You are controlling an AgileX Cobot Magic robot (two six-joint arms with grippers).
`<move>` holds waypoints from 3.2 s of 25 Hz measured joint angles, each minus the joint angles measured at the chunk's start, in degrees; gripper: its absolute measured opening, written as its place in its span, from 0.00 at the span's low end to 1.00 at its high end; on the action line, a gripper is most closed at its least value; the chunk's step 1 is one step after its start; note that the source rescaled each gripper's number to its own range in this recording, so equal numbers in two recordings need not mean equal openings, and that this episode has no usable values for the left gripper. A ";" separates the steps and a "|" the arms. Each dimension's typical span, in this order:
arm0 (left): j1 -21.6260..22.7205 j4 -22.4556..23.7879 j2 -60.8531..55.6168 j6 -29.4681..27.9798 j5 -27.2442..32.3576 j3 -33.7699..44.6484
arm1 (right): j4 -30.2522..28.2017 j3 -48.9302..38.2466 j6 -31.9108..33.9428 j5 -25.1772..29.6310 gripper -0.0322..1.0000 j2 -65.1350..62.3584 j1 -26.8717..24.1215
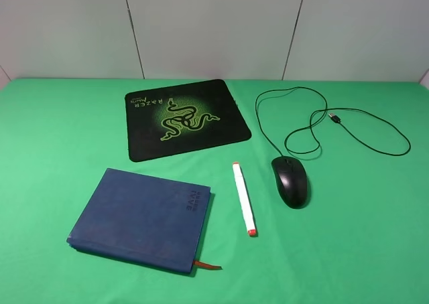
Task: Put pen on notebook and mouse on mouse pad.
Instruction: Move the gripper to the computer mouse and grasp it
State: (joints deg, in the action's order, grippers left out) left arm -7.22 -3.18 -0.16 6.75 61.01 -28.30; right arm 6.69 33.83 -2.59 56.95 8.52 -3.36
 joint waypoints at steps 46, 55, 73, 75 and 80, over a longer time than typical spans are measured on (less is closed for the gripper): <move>0.00 0.00 0.00 0.00 0.00 0.00 | -0.70 14.36 1.07 -9.84 1.00 68.17 23.47; 0.00 0.00 0.00 0.00 0.00 0.00 | -0.07 20.08 1.07 -10.62 1.00 81.95 23.47; 0.00 0.00 0.00 0.00 0.00 0.00 | 3.26 22.23 -1.02 -16.57 1.00 95.61 28.68; 0.00 0.00 0.00 0.00 0.00 0.00 | 2.29 22.35 0.03 -17.12 1.00 96.38 29.46; 0.00 0.00 0.00 0.00 0.00 0.00 | 0.67 22.36 1.06 -17.86 1.00 97.76 29.46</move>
State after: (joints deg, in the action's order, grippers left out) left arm -7.22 -3.18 -0.16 6.75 61.01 -28.30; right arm 7.36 56.19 -1.52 39.09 106.28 26.10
